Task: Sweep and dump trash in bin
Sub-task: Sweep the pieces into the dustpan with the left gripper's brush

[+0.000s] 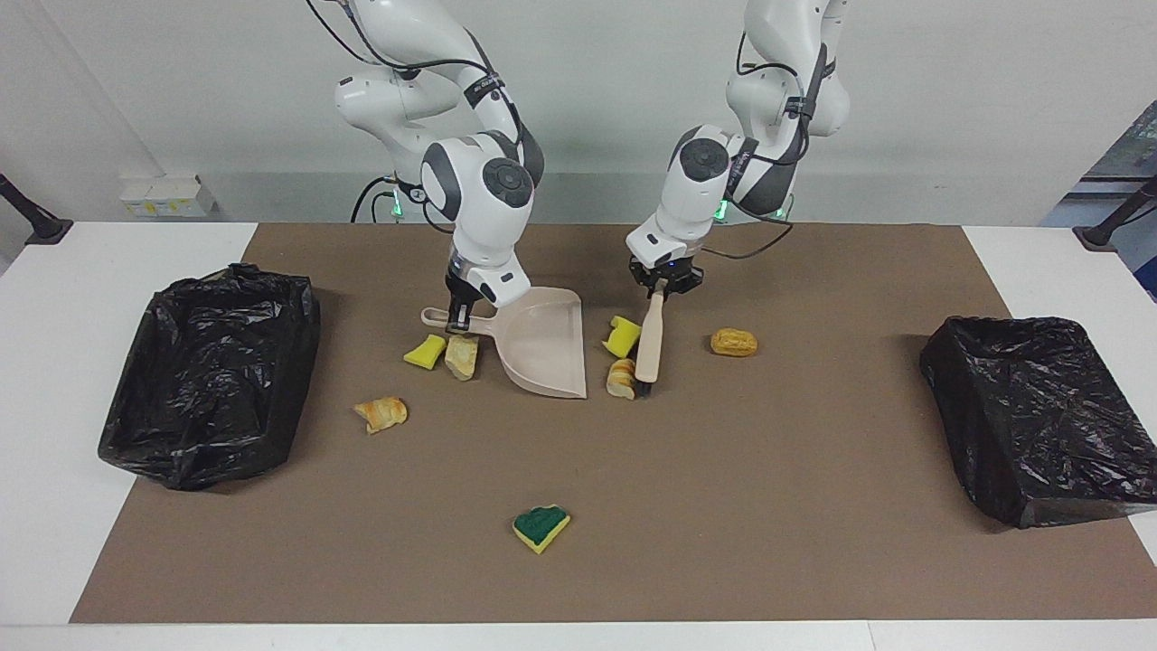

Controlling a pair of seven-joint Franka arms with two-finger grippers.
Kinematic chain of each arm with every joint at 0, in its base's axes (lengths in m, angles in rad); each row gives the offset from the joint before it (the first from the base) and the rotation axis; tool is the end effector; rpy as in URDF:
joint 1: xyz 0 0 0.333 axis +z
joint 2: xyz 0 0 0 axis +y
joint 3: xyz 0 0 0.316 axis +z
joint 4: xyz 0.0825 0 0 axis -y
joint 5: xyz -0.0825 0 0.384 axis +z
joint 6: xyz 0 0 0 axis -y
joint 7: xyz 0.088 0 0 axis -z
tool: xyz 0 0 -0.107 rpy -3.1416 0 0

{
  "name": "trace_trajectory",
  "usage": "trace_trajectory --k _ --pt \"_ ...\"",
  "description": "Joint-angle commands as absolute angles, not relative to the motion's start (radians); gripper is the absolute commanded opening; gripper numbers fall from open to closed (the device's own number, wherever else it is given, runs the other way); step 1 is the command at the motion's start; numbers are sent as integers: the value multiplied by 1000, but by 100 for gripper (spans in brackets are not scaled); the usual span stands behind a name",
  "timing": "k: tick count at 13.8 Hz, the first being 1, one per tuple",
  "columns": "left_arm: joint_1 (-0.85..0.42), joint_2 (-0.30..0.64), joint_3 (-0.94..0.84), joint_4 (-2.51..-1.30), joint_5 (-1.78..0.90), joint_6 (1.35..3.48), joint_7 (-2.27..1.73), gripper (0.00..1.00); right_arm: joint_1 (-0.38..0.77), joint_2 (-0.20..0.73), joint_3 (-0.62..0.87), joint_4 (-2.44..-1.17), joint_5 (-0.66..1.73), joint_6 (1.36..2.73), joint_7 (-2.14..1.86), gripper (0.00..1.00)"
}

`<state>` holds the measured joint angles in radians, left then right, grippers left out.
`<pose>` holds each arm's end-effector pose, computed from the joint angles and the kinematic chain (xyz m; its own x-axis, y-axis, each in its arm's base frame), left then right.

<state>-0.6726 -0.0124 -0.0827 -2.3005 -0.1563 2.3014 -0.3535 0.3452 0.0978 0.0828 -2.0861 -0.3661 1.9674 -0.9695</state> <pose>0.3703 -0.3532 0.3541 0.9548 -0.2954 -0.0335 -0.2901 -0.9505 0.1116 0.5010 0.2026 0.3660 -0.0123 0.9298 -0.3678 0.9995 0.0006 -0.0318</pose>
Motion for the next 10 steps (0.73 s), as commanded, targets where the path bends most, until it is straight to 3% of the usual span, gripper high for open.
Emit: trace_trajectory --k 1,4,7,10 --pt "-771 18 -66 -2208 -192 2306 -443 0 339 72 91 -2114 -348 1976 -945 0" --pt "-778 38 -83 -2119 -192 2222 -511 0 339 72 91 -2114 -348 1976 -945 0" --pt "-750 -44 -74 -2118 -190 2041 -514 0 339 72 91 -2112 -348 1974 -945 0" --pt "-620 -66 -74 -2129 -176 1830 -525 1 339 72 91 -2114 -348 1974 -945 0"
